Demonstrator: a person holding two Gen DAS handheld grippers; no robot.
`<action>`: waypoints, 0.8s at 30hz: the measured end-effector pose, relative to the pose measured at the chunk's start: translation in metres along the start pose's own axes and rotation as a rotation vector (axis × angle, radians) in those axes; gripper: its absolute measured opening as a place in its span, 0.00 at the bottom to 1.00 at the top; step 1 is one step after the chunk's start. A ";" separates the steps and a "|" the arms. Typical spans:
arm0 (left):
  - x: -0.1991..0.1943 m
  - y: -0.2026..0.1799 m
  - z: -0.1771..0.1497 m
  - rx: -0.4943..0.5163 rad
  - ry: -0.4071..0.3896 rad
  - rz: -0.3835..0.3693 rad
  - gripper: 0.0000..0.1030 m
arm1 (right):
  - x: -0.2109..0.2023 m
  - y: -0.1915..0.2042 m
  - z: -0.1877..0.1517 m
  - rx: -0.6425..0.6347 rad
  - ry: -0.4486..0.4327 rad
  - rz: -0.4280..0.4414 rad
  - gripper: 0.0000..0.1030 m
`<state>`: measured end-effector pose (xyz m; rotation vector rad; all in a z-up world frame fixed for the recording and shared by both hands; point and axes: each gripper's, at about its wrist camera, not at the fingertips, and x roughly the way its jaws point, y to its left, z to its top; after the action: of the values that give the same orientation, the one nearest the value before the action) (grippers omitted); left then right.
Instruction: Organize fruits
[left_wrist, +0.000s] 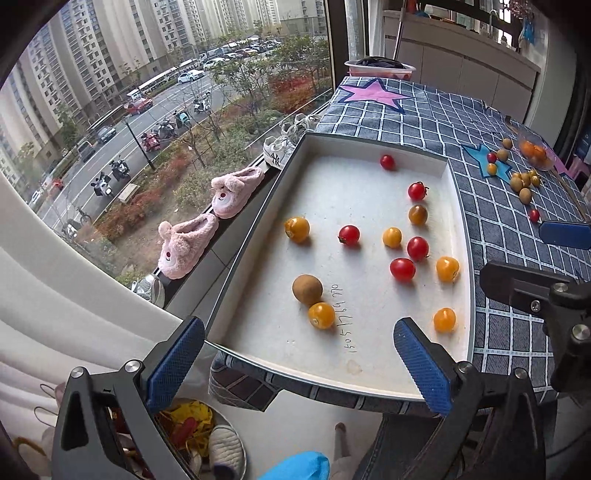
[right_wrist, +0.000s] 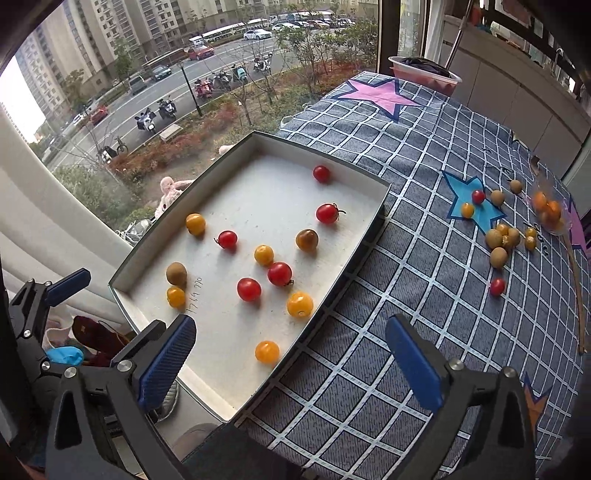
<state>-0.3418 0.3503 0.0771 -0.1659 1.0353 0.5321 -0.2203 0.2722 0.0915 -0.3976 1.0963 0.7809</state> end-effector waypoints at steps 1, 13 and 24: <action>-0.002 0.001 -0.001 -0.005 0.002 -0.001 1.00 | 0.000 0.001 -0.001 -0.002 0.004 0.003 0.99; -0.011 -0.002 -0.011 0.012 0.011 0.024 1.00 | -0.006 0.000 -0.006 -0.003 0.002 0.003 0.99; -0.014 -0.007 -0.012 0.024 0.012 0.026 1.00 | -0.008 0.000 -0.010 -0.018 -0.002 -0.008 0.99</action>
<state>-0.3535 0.3353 0.0819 -0.1350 1.0566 0.5422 -0.2282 0.2628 0.0949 -0.4161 1.0864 0.7841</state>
